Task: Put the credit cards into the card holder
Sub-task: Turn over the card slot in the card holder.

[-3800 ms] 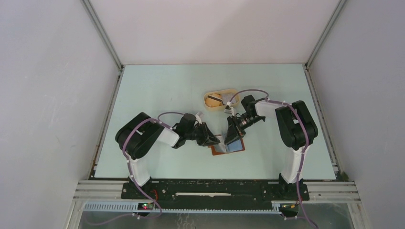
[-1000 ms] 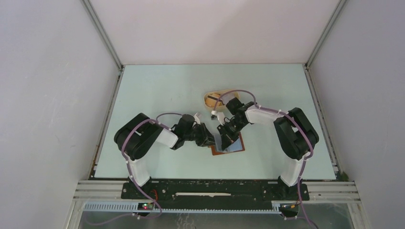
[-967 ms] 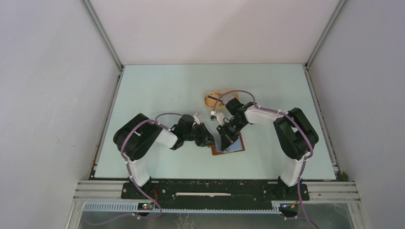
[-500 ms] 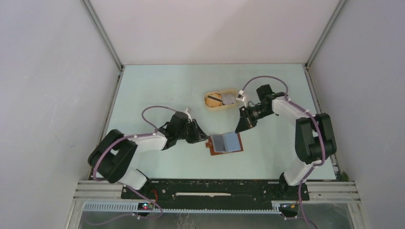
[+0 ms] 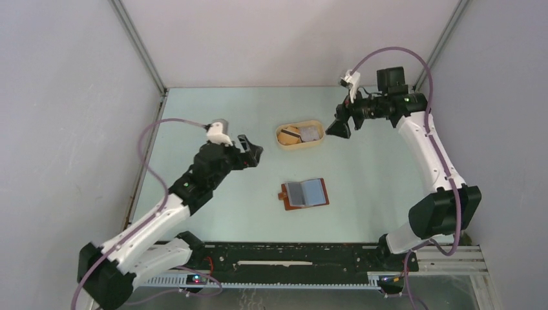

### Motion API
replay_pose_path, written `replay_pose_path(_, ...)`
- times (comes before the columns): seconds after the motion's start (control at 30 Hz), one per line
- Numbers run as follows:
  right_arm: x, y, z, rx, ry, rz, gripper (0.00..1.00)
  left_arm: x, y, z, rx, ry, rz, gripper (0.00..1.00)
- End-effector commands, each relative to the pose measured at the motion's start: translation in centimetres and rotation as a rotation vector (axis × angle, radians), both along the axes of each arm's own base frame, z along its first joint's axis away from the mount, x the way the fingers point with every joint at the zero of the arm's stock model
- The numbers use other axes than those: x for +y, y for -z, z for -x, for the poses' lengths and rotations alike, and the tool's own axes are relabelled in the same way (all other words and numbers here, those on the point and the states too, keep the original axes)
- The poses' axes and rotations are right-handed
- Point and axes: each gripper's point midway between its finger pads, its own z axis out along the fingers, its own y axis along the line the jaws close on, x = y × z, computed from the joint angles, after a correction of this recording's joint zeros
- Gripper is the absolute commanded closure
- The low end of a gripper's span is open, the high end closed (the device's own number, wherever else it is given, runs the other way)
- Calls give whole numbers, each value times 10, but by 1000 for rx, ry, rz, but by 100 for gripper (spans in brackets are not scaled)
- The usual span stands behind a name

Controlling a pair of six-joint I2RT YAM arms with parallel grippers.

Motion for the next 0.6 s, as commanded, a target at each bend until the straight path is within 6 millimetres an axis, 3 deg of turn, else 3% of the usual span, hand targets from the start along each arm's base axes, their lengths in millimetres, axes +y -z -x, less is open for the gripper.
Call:
replay_pose_path(0.0, 10, -30, -25, -47, -22, -44, 5, 66, -51, -15, -201, -286, -99, 1)
replay_pose_path(0.1, 22, -25, -38, 48, -28, -110, 2, 73, -57, -16, -238, -301, -76, 0)
replay_pose_path(0.2, 31, -3, -52, 144, -3, -126, 3, 64, -47, -17, -210, -256, -52, 0)
replay_pose_path(0.43, 41, 62, -102, 466, 180, -151, 17, 30, 0, -21, -73, -184, 94, 0)
replay_pose_path(0.57, 49, 87, -129, 554, 232, -162, 28, 13, 24, -25, 12, -170, 178, 0)
